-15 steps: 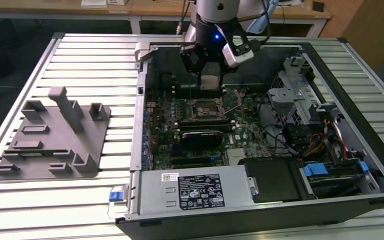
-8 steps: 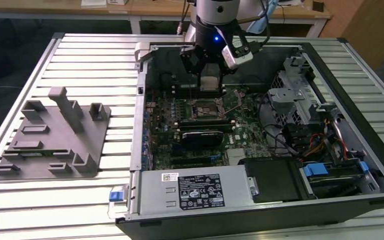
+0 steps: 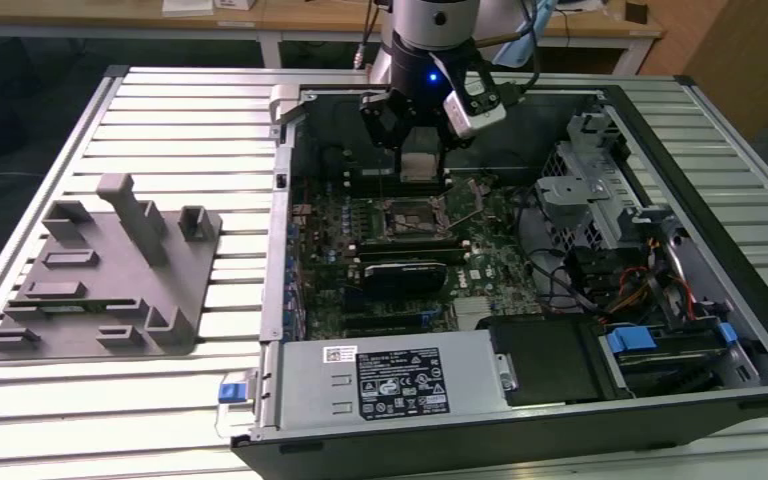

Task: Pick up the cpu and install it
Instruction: 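Place the cpu into insertion slot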

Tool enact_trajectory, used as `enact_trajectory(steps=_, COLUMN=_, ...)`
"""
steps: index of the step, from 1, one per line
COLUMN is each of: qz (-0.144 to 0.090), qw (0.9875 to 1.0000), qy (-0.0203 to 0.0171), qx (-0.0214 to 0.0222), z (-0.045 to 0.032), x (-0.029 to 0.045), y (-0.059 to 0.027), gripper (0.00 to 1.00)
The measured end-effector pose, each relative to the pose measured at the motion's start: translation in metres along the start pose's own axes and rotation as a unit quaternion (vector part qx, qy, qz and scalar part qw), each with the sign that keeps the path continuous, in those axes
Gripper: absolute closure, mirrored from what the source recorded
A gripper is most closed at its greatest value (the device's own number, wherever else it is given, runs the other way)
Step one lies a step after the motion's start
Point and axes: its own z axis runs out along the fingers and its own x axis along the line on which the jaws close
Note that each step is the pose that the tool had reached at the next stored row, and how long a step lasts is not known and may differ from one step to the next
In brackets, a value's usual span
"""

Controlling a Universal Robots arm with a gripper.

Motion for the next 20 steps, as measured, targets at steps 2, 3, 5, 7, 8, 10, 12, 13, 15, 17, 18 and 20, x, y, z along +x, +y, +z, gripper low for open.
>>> enact_trajectory(steps=2, qz=0.000, qw=1.0000, qy=0.0000, qx=0.0000, z=0.0000, x=0.0000, y=0.0000, gripper=0.45)
enact_trajectory(steps=3, qz=0.001, qw=1.0000, qy=0.0000, qx=0.0000, z=0.0000, x=0.0000, y=0.0000, gripper=0.45)
enact_trajectory(steps=5, qz=0.009, qw=1.0000, qy=-0.0005, qx=0.0003, z=0.0001, x=0.0000, y=0.0000, gripper=0.45)
enact_trajectory(steps=7, qz=0.023, qw=0.9997, qy=-0.0013, qx=0.0008, z=0.0001, x=0.0000, y=0.0000, gripper=0.45)
enact_trajectory(steps=8, qz=0.031, qw=0.9995, qy=-0.0017, qx=0.0012, z=0.0001, x=0.0000, y=0.0000, gripper=0.45)
enact_trajectory(steps=10, qz=0.049, qw=0.9988, qy=-0.0027, qx=0.0018, z=0.0001, x=0.0000, y=0.0000, gripper=0.45)
enact_trajectory(steps=12, qz=0.067, qw=0.9977, qy=-0.0036, qx=0.0025, z=0.0001, x=0.0000, y=0.0000, gripper=0.45)
enact_trajectory(steps=13, qz=0.076, qw=0.9971, qy=-0.0041, qx=0.0029, z=0.0001, x=0.0000, y=0.0000, gripper=0.45)
enact_trajectory(steps=15, qz=0.094, qw=0.9955, qy=-0.0051, qx=0.0035, z=0.0002, x=0.0000, y=0.0000, gripper=0.45)
enact_trajectory(steps=17, qz=0.112, qw=0.9937, qy=-0.0060, qx=0.0043, z=0.0001, x=0.0000, y=0.0000, gripper=0.45)
enact_trajectory(steps=18, qz=0.122, qw=0.9925, qy=-0.0066, qx=0.0046, z=0.0002, x=0.0000, y=0.0000, gripper=0.45)
enact_trajectory(steps=20, qz=0.140, qw=0.9901, qy=-0.0075, qx=0.0053, z=0.0002, x=0.0000, y=0.0000, gripper=0.45)
